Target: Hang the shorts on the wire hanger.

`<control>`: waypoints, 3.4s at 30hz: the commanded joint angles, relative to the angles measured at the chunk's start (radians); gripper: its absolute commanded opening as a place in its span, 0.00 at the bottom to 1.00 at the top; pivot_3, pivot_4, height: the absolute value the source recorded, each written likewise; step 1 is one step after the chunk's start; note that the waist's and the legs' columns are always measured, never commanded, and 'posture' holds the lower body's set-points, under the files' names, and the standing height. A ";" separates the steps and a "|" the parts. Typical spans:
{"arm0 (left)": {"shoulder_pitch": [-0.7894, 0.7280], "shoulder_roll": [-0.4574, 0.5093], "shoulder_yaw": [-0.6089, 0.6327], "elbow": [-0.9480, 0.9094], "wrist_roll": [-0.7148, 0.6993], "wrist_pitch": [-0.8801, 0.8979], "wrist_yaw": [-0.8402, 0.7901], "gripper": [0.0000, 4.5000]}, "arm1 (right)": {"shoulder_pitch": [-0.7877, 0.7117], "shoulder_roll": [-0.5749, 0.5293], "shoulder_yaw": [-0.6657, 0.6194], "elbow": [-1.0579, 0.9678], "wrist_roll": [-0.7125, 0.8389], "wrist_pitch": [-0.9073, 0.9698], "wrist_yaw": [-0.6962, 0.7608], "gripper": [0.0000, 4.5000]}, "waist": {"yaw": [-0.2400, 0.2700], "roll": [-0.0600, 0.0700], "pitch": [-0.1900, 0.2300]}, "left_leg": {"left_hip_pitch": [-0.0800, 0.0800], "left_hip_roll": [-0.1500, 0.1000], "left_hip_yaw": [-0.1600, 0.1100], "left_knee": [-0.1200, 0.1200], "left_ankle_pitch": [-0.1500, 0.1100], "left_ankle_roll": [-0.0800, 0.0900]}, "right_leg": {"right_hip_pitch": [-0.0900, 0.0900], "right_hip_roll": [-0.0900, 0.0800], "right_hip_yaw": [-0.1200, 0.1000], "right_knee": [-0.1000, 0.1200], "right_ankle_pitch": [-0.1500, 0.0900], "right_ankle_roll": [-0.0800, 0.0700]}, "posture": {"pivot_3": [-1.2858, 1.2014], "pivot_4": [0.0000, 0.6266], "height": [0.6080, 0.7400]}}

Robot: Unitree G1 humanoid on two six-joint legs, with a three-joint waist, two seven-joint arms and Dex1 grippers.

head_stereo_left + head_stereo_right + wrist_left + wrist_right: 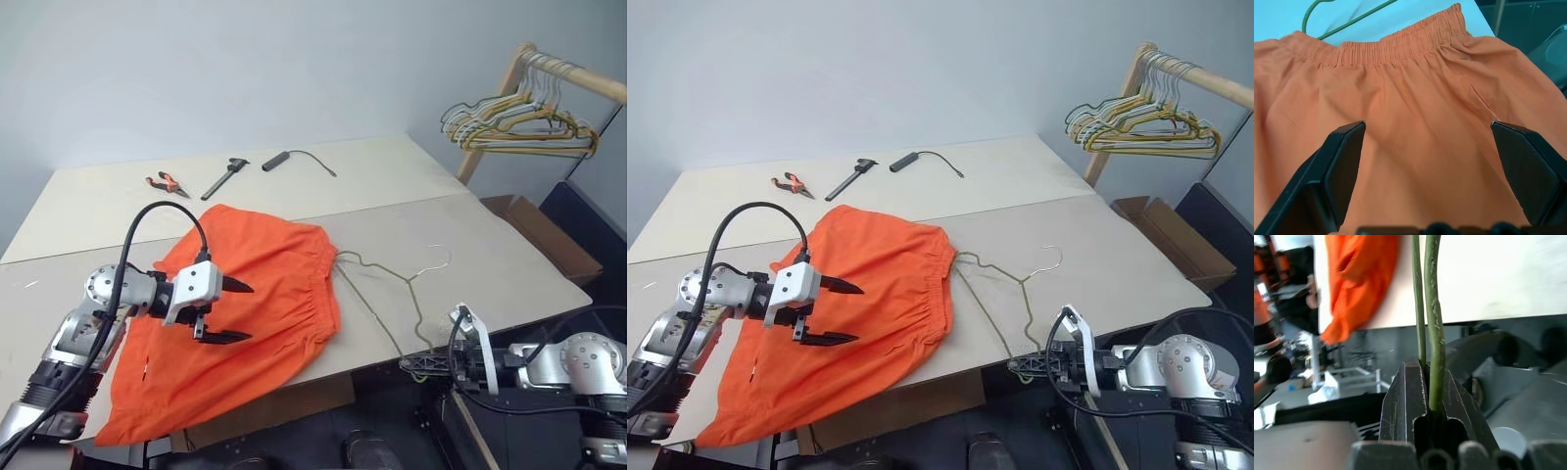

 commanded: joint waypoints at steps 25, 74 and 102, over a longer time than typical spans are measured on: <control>-0.072 -0.065 0.009 -0.043 -0.073 -0.035 0.007 0.99 | -0.447 -0.098 0.447 0.332 -0.258 -0.114 0.421 0.00 | 0.018 0.000 0.000 | -0.005 0.000 -0.001 0.011 -0.002 0.002 | -0.001 -0.001 -0.002 0.002 0.002 0.002 | 0.49 0.00 1.00; -0.982 -0.231 -0.049 1.066 0.187 -0.488 -0.207 0.99 | -0.504 0.005 0.459 0.065 -0.859 -0.947 0.411 0.00 | 0.025 0.002 0.000 | -0.015 -0.006 0.002 0.018 -0.002 0.004 | -0.004 -0.002 -0.007 0.001 0.004 0.005 | 0.48 0.00 1.00; -1.048 -0.211 -0.394 1.159 0.136 -0.491 -0.250 0.01 | -0.467 0.024 0.527 -0.060 -1.011 -1.101 0.376 0.00 | 0.015 0.002 0.000 | -0.018 -0.005 -0.003 0.020 -0.004 0.006 | -0.007 -0.003 -0.006 0.003 0.004 0.006 | 0.47 0.00 1.00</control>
